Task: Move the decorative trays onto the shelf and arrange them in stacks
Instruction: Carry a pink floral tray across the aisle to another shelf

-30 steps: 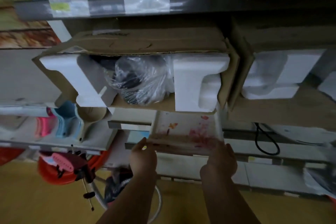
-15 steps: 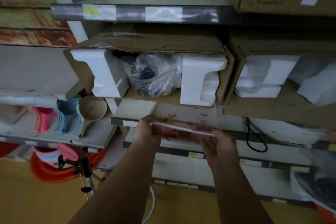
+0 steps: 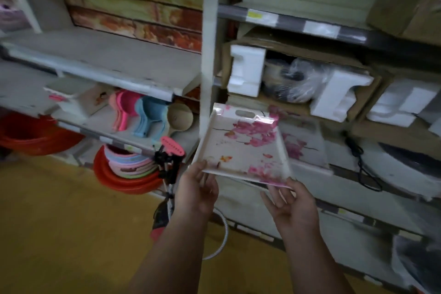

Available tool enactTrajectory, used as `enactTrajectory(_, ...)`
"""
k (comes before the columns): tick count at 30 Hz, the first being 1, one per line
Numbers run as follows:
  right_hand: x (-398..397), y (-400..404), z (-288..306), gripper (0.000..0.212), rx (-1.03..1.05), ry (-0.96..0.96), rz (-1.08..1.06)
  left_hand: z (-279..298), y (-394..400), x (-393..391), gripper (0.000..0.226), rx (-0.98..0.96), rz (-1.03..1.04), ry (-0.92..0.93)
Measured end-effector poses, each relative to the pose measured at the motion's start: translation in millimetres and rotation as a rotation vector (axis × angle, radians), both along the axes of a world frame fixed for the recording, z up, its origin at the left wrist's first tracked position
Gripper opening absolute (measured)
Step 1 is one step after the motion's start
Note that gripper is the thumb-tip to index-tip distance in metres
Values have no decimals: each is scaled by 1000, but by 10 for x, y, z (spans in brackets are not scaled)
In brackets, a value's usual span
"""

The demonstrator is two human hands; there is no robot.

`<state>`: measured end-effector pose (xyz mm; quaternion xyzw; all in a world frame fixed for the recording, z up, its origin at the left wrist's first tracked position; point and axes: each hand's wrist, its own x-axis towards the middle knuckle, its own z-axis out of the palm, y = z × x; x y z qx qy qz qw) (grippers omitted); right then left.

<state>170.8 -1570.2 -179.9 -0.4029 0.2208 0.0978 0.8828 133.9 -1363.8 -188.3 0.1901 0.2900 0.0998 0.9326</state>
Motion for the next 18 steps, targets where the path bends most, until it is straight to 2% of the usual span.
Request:
enactTrajectory(4,-530,599,46,32,-21,-27,120,103,504,-767,34,-26,116,40)
enactTrajectory(9,-1041,1350,86,30,-70,-77,276,209,1082,-1655,24,-28,306,47)
enactTrajectory(18,-1758,2729,81,23,-59,-3,641,117,1931,-2994,42,-104,760,118)
